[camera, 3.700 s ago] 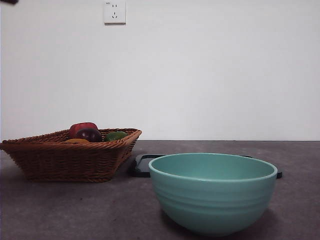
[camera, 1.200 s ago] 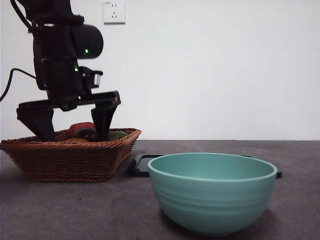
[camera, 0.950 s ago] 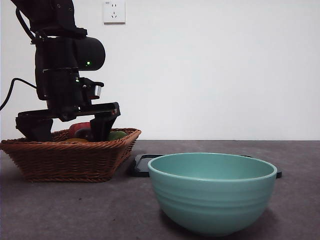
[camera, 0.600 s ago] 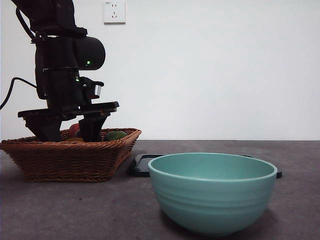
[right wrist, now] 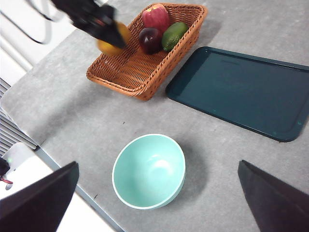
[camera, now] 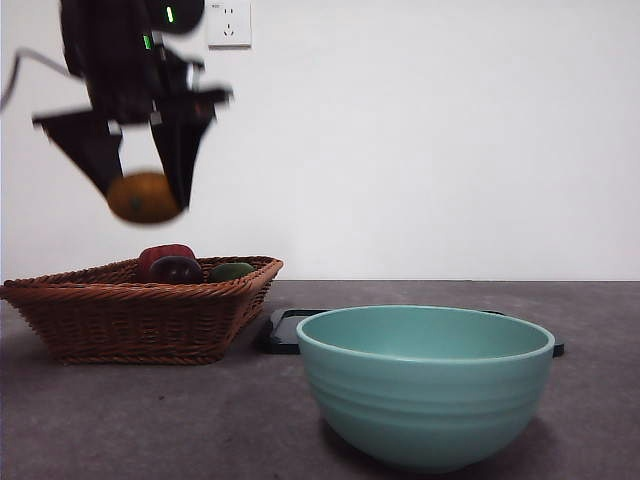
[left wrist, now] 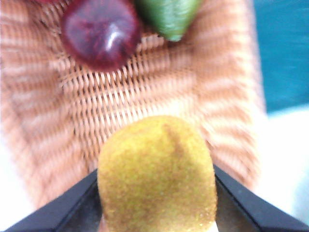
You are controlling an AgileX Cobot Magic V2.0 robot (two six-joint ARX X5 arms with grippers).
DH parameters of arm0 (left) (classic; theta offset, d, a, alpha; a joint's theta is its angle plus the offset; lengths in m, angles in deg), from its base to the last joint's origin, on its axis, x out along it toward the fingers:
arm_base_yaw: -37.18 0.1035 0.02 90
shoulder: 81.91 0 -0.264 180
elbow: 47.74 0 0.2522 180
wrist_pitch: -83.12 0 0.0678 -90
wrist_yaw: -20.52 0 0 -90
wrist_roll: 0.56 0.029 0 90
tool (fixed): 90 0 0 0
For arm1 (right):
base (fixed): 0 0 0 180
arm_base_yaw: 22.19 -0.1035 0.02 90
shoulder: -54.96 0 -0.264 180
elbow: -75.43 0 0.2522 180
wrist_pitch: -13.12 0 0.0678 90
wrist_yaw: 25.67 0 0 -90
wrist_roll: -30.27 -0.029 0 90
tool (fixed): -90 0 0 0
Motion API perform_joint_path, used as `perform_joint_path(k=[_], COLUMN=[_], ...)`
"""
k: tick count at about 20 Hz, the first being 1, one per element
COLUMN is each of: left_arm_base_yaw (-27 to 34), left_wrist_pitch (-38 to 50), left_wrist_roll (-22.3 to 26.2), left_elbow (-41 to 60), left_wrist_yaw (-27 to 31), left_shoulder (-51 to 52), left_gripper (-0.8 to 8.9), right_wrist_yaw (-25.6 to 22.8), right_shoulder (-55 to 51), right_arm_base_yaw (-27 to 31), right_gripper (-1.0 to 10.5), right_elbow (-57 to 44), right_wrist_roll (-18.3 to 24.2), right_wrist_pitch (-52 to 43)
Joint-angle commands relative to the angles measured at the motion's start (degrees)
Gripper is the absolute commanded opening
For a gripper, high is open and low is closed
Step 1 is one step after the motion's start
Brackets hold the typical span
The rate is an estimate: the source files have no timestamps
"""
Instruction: Pick up the wifruite, put it on the bowl, pick up the plate, put it on desk
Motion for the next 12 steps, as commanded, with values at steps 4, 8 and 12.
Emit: perform_joint_path(k=[4,8,12], left_arm_base_yaw=[-4.74,-10.82,-17.35], left_wrist_pitch=[-6.38,-11.13,-11.67], left_wrist_roll=[0.57,-1.62,-3.52], left_elbow=[-1.7,-1.7,-1.68], left_wrist_yaw=[-0.07,-0.07,-0.07], left_shoulder=[12.17,18.01,18.84], left_gripper=[2.36,2.36,2.36], right_wrist_yaw=[0.15,0.17,0.79], right_shoulder=[0.15,0.15,0.11], right_arm_base_yaw=[-0.28,-0.28,-0.28], right_gripper=[5.7,5.7,5.7], right_elbow=[0.96,0.96,0.96], right_wrist_roll=[-0.55,-0.55,-0.57], right_wrist_pitch=[-0.39,-0.37,-0.35])
